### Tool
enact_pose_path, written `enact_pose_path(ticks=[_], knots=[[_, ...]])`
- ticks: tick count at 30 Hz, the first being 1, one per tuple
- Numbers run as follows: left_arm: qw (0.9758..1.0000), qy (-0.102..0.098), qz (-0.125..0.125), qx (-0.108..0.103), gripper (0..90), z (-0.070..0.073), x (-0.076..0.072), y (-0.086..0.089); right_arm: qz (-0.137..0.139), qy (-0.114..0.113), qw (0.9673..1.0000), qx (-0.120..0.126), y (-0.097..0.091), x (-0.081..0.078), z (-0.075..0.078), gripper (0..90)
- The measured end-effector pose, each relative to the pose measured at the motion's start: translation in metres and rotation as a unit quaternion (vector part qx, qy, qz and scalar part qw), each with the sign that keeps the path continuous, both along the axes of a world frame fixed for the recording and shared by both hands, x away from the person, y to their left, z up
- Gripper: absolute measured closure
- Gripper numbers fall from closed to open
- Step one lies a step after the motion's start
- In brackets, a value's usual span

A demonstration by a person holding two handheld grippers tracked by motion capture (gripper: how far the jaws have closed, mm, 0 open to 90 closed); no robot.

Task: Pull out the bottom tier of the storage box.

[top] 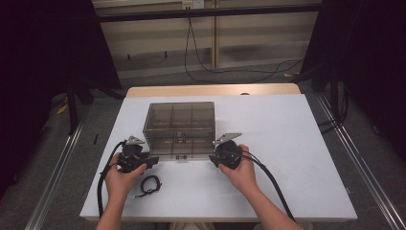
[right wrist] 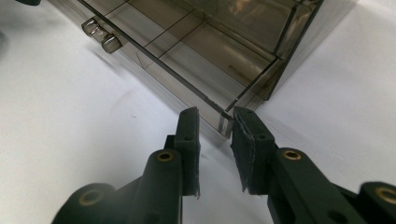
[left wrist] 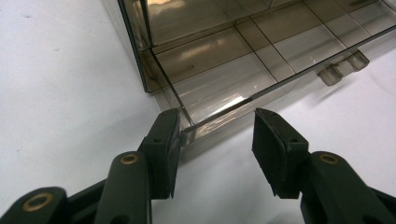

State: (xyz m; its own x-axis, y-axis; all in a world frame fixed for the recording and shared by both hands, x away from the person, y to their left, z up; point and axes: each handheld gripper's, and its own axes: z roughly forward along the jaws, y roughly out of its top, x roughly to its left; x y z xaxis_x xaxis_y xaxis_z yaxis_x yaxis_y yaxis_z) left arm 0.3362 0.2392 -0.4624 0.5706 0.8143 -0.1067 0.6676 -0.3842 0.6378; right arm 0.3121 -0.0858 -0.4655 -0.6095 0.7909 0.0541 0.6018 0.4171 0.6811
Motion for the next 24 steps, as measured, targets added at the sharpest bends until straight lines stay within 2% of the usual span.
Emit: enact_pose_path(ticks=[13,17,24], knots=[[1.0,0.0,0.005,-0.005,56.3,0.002,-0.004,0.001,0.001,0.001,1.0,-0.001,0.001,-0.006,0.002,72.0],[1.0,0.0,0.004,0.002,56.5,0.003,-0.006,0.002,0.004,0.003,1.0,0.003,0.001,-0.008,0.002,72.0],[1.0,0.003,0.005,-0.004,56.4,0.002,-0.008,0.002,0.005,0.002,1.0,0.004,0.001,-0.011,0.002,71.8]])
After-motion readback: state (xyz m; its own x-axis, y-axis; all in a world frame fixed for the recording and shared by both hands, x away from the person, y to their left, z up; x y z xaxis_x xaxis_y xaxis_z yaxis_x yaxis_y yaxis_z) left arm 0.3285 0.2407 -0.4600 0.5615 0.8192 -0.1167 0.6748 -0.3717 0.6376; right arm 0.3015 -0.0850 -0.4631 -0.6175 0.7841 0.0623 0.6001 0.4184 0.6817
